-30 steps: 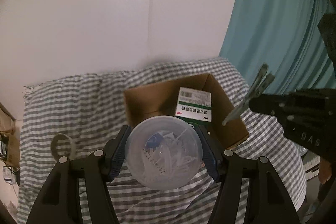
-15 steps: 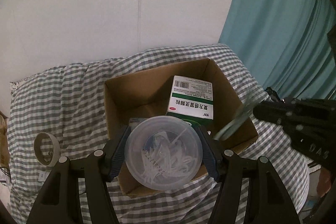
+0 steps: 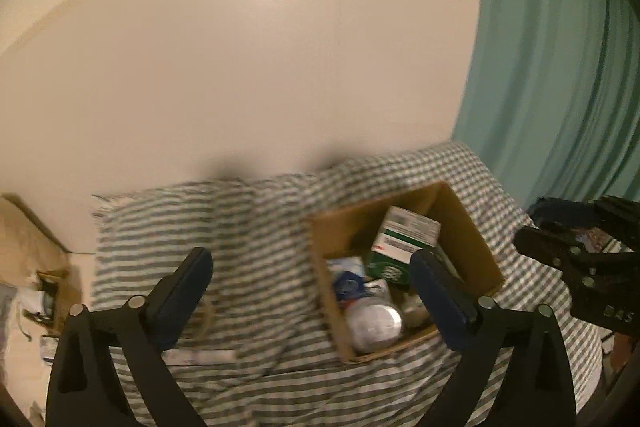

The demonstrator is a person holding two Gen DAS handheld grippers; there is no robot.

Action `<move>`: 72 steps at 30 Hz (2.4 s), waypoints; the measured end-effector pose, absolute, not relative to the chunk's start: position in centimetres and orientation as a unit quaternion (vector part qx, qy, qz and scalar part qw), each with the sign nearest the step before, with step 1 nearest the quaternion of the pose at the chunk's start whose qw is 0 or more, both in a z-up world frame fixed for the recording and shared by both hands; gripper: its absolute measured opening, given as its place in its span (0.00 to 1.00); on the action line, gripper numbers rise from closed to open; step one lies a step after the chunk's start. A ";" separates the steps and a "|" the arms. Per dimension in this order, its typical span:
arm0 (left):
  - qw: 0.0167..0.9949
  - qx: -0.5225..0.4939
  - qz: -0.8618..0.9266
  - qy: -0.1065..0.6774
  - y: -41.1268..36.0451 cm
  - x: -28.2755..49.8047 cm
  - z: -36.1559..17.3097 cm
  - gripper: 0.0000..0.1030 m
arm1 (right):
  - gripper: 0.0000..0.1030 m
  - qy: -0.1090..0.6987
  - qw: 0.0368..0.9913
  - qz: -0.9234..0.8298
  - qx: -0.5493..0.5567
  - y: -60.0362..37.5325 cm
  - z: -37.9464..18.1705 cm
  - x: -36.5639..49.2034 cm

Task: Organize objects
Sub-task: 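Carry the jar and green clips into the cardboard box and release, then move both tools back toward the cream tube and tape roll, then grasp the white cream tube with the right tool while the left tool grasps the tan tape roll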

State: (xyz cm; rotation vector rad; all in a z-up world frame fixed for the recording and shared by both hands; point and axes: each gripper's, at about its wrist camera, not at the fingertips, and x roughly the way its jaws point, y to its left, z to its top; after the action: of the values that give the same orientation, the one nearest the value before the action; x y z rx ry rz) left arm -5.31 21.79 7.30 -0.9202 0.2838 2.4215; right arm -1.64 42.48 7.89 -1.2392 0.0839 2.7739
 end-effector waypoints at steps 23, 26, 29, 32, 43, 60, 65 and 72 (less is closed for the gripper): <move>0.119 -0.374 0.918 0.066 -1.1 -7.7 -1.2 1.00 | 0.86 -0.005 -0.016 0.925 -0.380 23.4 1.7 -3.1; 0.114 -0.384 0.915 0.060 -2.3 -8.0 -3.3 1.00 | 0.86 -0.060 -0.040 0.917 -0.391 20.2 -1.1 -4.1; 0.109 -0.399 0.908 0.063 -2.8 -8.5 -5.8 1.00 | 0.86 -0.101 -0.060 0.909 -0.400 17.9 -3.6 -5.1; 0.103 -0.409 0.903 0.078 -3.0 -9.3 -7.5 1.00 | 0.85 -0.107 -0.078 0.900 -0.414 16.5 -6.0 -6.4; 0.118 -0.443 0.883 0.098 -2.9 -12.5 -12.3 1.00 | 0.67 -0.131 -0.101 0.867 -0.470 14.0 -13.4 -13.2; 0.126 -0.489 0.861 0.055 -3.3 -14.5 -14.9 1.00 | 0.20 -0.099 -0.120 0.851 -0.502 12.8 -17.3 -14.2; 0.119 -0.479 0.868 0.060 -3.0 -13.7 -13.9 1.00 | 0.20 -0.049 -0.106 0.865 -0.489 14.2 -14.6 -11.5; 0.144 -0.457 0.875 0.064 -0.7 -12.0 -11.6 1.00 | 0.19 0.001 -0.058 0.890 -0.453 17.6 -10.0 -8.3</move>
State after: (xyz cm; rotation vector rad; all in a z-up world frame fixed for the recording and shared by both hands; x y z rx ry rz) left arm -12.00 -0.65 -11.55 -1.3185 0.1833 2.5225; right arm -8.32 17.59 -10.02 -1.4783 0.0029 2.9037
